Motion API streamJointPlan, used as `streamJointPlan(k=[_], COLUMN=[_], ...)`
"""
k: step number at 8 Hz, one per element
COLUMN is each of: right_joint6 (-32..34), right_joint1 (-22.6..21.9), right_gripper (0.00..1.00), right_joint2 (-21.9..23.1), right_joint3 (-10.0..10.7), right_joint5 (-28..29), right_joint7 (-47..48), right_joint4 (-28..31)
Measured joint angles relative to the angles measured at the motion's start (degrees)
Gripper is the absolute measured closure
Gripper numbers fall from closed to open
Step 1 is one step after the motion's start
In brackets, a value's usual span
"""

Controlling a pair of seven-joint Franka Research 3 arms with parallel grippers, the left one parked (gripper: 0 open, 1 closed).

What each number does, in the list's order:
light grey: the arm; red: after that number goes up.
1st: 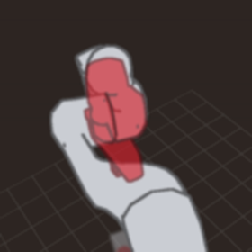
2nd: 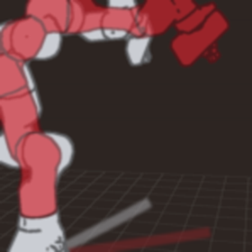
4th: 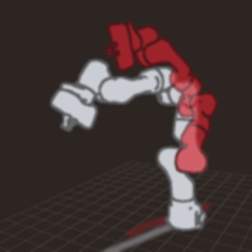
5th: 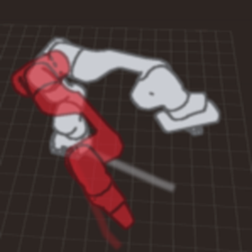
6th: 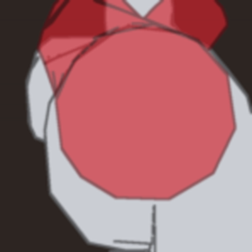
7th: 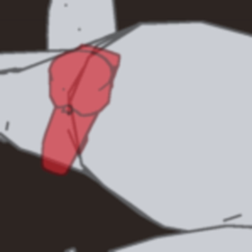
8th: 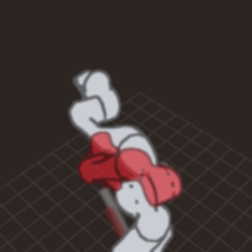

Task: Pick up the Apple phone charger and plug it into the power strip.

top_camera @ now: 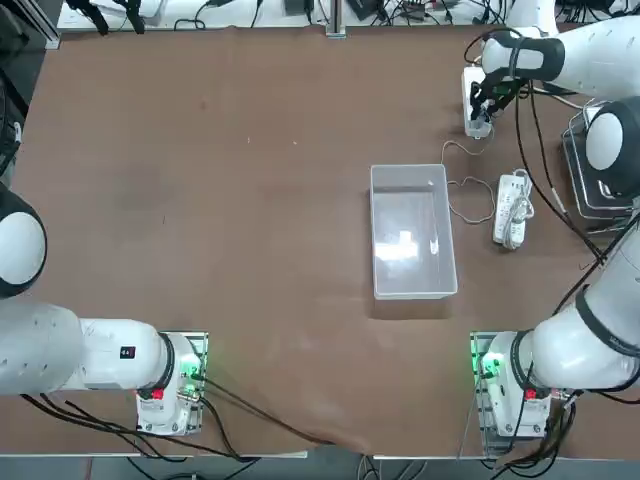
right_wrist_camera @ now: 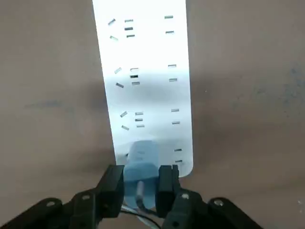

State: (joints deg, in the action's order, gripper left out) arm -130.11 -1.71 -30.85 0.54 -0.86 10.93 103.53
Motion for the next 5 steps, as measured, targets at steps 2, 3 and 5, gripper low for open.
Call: streamJointPlan(k=[2, 3, 5], right_joint6=[0.0, 0.0, 0.0], right_joint1=[0.0, 0.0, 0.1], right_gripper=[0.63, 0.63, 0.60], right_joint2=[0.0, 0.0, -0.2], right_joint3=[0.0, 0.0, 0.0], right_joint5=[0.0, 0.0, 0.0], right_joint7=[0.0, -0.1, -0.3], right_joint4=[0.0, 0.0, -0.2])
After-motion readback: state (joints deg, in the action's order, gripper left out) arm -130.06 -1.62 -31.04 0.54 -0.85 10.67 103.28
